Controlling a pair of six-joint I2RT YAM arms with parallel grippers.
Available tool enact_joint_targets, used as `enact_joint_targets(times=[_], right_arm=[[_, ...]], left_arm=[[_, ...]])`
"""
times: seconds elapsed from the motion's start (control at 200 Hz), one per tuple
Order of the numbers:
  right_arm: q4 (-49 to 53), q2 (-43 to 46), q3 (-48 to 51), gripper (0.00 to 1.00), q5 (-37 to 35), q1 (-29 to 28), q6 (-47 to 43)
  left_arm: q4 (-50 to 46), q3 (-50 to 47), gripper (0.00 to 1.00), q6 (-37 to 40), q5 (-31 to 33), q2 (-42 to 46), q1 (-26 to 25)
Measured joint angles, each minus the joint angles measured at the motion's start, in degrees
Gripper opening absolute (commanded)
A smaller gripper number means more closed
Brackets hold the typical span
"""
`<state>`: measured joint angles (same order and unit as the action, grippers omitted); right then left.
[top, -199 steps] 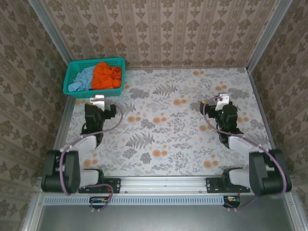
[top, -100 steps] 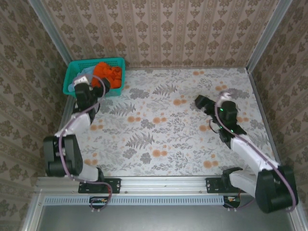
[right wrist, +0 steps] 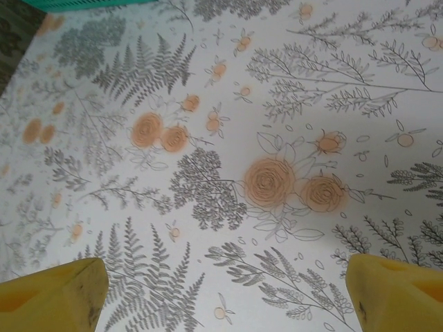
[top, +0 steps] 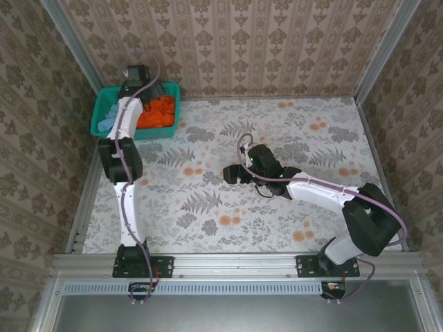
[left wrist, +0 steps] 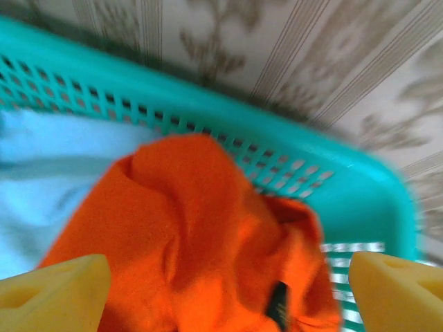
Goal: Fold and stack the t-shirts
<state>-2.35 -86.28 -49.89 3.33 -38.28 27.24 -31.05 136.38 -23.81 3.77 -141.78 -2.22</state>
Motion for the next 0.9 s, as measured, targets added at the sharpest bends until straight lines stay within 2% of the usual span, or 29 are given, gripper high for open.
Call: enact_joint_targets(times=[0.095,0.165,0.24,0.35,0.49,0.53,0.735,0.9], right_arm=[[0.2,-0.2,0.0,0.85,0.0,0.0,-0.5],[0.1,-0.2,0.0,0.80,-0.1,0.0,-0.9],[0.1,-0.2,0.0,0.75,-0.3,0.0,-1.7],[0.4,-0.2,0.0,0.72,-0.5,0.0,-1.8],[0.5,0.4,0.0,0.71,-1.2,0.0,-1.7],[0.6,0.9,0.0,0.71,-1.5,0.0,-1.8],[1.1,3.7,0.0,0.65,-3.3,0.0,-1.8],[1.9,7.2,0.5,0.62,-6.5,0.0,-1.8]], left_arm=[[-4.3,2.9,0.70,1.7,-1.0,-5.7,0.0],[-5.8,2.9,0.45,2.5,-1.7,-7.3,0.0],[-5.9,2.8,0.25,2.5,-2.6,-7.2,0.0],[-5.2,1.3,0.12,3.3,-3.5,-5.0,0.0],[-3.1,-4.5,0.06,4.7,-3.1,0.9,-0.8],[-2.2,-7.1,0.00,5.1,-2.6,3.5,-1.3],[4.1,-17.2,0.00,8.2,1.0,19.5,-6.2],[9.3,-22.5,0.00,10.8,3.7,33.7,-12.1]])
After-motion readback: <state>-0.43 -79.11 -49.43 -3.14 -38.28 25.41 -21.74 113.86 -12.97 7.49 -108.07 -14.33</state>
